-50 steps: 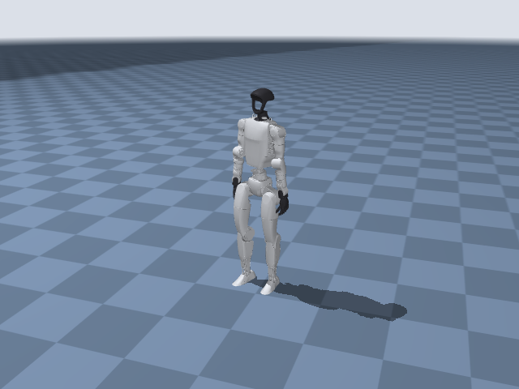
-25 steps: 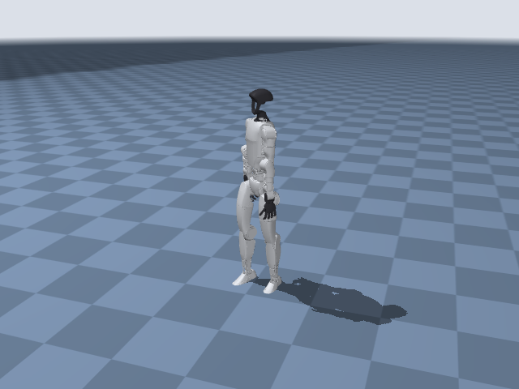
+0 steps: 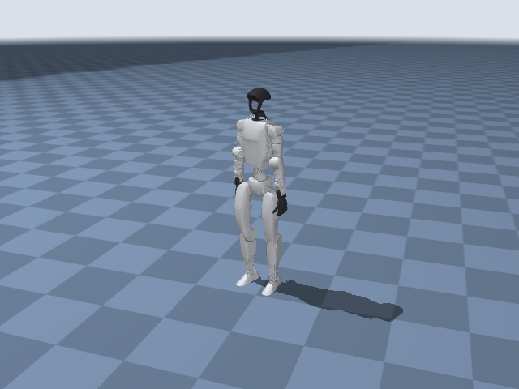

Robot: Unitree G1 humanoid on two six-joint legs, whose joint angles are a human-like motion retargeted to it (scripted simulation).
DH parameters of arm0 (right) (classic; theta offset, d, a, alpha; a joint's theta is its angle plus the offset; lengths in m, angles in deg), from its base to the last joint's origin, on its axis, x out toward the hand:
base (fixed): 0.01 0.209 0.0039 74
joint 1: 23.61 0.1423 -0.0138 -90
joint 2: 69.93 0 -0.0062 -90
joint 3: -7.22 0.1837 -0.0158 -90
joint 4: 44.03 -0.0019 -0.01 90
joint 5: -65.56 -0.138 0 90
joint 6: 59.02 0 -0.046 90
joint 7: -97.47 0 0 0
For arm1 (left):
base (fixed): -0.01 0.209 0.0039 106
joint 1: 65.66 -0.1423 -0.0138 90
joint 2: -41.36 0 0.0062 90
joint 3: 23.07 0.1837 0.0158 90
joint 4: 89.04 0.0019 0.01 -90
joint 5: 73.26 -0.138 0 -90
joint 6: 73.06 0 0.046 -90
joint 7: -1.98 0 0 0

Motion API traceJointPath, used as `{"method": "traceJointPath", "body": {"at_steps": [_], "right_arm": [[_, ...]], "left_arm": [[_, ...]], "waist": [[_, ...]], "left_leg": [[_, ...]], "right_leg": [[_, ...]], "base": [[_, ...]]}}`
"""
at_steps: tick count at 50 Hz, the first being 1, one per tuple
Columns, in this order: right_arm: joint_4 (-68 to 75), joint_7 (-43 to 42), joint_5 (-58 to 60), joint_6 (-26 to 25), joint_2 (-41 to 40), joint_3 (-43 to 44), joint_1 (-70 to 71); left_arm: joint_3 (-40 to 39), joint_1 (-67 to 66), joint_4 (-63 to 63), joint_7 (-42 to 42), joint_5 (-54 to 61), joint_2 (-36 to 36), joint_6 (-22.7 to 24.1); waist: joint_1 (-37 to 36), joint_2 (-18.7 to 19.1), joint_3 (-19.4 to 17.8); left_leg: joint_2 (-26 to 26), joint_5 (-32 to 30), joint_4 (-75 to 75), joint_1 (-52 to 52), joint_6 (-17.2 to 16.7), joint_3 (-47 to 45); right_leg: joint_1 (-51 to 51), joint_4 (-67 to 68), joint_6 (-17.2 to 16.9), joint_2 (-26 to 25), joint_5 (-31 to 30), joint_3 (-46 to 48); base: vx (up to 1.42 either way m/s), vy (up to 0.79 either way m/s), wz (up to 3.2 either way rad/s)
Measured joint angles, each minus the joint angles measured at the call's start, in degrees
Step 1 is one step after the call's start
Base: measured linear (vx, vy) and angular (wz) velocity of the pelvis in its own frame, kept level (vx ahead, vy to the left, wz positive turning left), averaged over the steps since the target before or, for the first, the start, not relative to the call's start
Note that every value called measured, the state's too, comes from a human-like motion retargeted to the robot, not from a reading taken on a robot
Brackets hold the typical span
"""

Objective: Upper body actions

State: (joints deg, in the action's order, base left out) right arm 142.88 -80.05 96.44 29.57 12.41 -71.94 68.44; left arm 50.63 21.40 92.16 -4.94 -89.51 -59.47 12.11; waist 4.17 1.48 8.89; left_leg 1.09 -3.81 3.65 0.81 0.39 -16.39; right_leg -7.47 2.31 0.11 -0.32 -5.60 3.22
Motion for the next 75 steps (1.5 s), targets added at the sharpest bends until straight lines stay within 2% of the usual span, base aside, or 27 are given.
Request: {"method": "traceJointPath", "body": {"at_steps": [12, 21, 26, 31, 38, 50, 58, 65, 70, 75], "right_arm": [[-2.7, 1.0, 0.1, 1.2, 0.0, 0.4, 0.0], [-3.6, 1.3, 1.8, 1.7, -0.5, 0.2, -1.1], [-3.0, 1.3, 2.3, 1.4, -0.8, -0.1, -1.3], [-3.1, 1.7, 2.5, 1.5, -1.6, -0.9, -1.2], [-3.4, 2.0, 4.0, 1.7, -2.4, -2.2, -1.1], [-1.0, 2.1, 4.6, 0.6, -3.0, -6.0, 3.3], [-0.6, 2.1, 6.7, 0.1, -3.4, -8.2, 6.8], [0.0, 1.0, 7.3, -0.9, -2.9, -8.8, 9.7], [0.5, 0.7, 6.7, -1.8, -2.3, -8.9, 10.3], [0.5, 0.7, 6.1, -3.5, -1.6, -8.7, 9.3]], "left_arm": [[-0.8, -1.0, 1.2, 1.0, 0.4, 0.9, -0.3], [-0.5, -0.8, 4.2, 3.0, 1.3, 1.0, 0.0], [0.1, -1.0, 6.0, 4.6, 1.3, 0.6, 0.9], [-0.7, -1.0, 6.2, 5.8, 2.7, 0.5, 2.0], [0.5, 0.0, 5.8, 5.1, 1.3, 1.5, 1.4], [1.7, -0.4, 4.6, 2.3, 0.3, 1.4, 0.1], [4.4, -2.3, 4.0, 2.4, -2.3, 0.4, 0.2], [4.0, -2.5, 4.2, 1.2, -3.8, -1.5, -0.1], [3.9, -1.9, 3.0, 1.1, -5.1, -2.2, 0.0], [4.9, -1.0, 1.9, 1.1, -5.4, -2.2, 0.2]], "waist": [[-6.4, -1.9, -0.7], [-12.5, -3.9, -2.2], [-11.9, -3.9, -1.8], [-12.9, -3.8, -1.9], [-11.3, -3.6, -1.4], [-2.2, -2.1, 0.7], [5.2, 0.7, 2.0], [12.4, 5.8, 4.0], [17.5, 9.0, 4.2], [19.6, 10.2, 3.9]], "left_leg": [[3.0, -3.0, -1.5, 3.7, -0.1, 10.4], [4.9, -4.5, -1.5, 4.5, -0.7, 13.5], [5.6, -4.7, -1.1, 4.4, -1.1, 15.7], [5.2, -4.6, -1.3, 4.6, -1.0, 14.0], [4.2, -3.2, -1.3, 3.8, -0.5, 11.3], [0.5, 2.1, -1.8, 0.5, 0.2, 1.5], [-2.9, 6.9, -1.6, -4.2, -1.4, -14.6], [-3.9, 9.4, 0.0, -6.5, -3.8, -28.8], [-4.2, 10.7, 0.0, -6.7, -5.0, -33.4], [-4.4, 11.8, -1.3, -7.6, -6.3, -36.7]], "right_leg": [[5.1, -1.6, 0.3, 3.4, 3.4, 12.0], [8.1, -2.3, -0.2, 5.3, 4.8, 18.5], [8.7, -2.5, -0.7, 6.0, 5.2, 21.9], [8.3, -2.4, -0.6, 5.8, 4.8, 20.3], [6.3, -1.9, -0.2, 5.0, 3.6, 16.6], [-0.8, 1.0, -0.5, 1.8, 0.2, 2.0], [-4.5, 1.3, -1.5, -3.5, -3.5, -12.0], [-8.4, -0.1, -4.5, -7.3, -8.3, -18.2], [-10.3, -1.2, -6.9, -9.0, -11.0, -19.4], [-11.4, -1.6, -9.0, -10.0, -12.5, -20.5]], "base": [[0.26, 0.0, 0.96], [0.13, 0.05, 0.61], [0.04, 0.04, 0.55], [-0.04, -0.01, -0.34], [-0.24, -0.03, -0.51], [-0.32, 0.14, -1.13], [-0.14, 0.31, -1.78], [-0.03, 0.24, -1.78], [0.02, 0.2, -1.29], [0.05, 0.12, -1.05]]}}
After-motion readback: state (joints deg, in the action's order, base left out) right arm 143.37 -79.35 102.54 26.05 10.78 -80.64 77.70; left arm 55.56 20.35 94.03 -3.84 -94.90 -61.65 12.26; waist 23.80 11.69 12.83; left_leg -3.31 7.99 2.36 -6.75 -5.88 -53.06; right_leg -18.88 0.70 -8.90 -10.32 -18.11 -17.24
